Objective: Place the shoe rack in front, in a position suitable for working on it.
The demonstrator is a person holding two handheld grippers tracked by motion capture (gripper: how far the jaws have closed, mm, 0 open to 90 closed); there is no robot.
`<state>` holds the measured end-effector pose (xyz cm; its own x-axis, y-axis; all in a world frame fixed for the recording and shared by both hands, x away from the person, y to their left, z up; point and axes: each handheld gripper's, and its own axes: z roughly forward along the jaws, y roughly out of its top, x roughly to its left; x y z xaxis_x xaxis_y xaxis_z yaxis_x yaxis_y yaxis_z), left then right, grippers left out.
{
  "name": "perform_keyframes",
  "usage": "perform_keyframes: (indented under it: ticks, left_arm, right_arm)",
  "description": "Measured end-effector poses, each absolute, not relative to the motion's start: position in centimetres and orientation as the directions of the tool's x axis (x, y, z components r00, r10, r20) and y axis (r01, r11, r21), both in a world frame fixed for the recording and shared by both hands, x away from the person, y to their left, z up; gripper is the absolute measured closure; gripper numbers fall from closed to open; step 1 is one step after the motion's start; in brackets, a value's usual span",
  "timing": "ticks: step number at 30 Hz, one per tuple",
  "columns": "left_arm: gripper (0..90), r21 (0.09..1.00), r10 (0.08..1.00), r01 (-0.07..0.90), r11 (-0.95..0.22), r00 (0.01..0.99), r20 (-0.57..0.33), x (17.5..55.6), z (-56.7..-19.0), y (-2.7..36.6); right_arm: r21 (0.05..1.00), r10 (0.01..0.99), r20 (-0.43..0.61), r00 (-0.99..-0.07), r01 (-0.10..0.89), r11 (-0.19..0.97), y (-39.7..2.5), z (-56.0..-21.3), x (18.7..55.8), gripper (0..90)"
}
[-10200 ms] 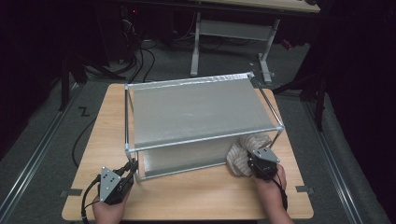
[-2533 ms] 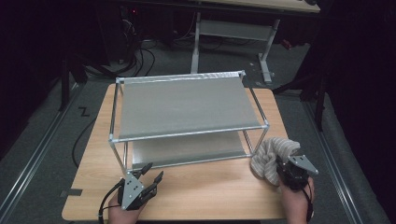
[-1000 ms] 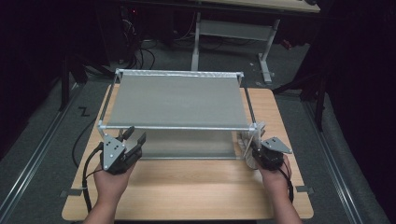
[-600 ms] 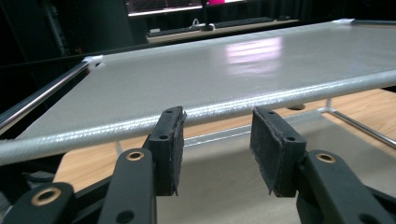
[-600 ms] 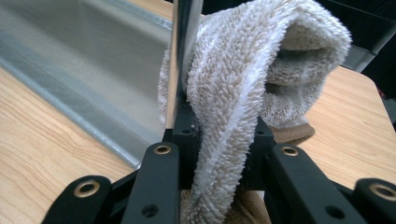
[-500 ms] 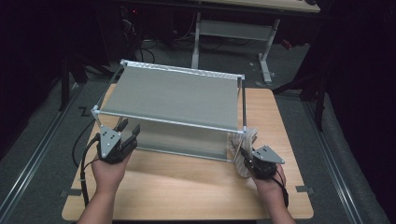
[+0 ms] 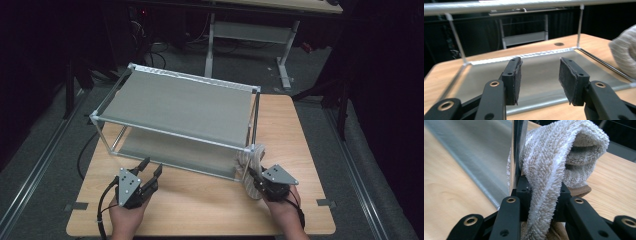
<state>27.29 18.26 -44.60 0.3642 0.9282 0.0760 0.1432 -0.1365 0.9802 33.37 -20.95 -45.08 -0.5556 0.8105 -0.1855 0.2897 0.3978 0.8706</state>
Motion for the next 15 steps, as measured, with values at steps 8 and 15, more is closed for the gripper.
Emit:
perform_keyframes:
  ticks: [8,15]
  left_arm:
    - [52.2,0.967,0.904,0.184,-0.177,0.419,0.086,26.5,-46.4,16.5]
    - [52.1,0.969,0.88,0.183,-0.165,0.471,0.061,26.3,-46.5,14.8]
  right_arm:
    - [0.868,0.759,-0.191,-0.622,0.253,0.426,-18.9,-45.0,31.0,71.9]
    - [0.866,0.744,-0.189,-0.641,0.249,0.434,-18.4,-45.2,30.5,71.8]
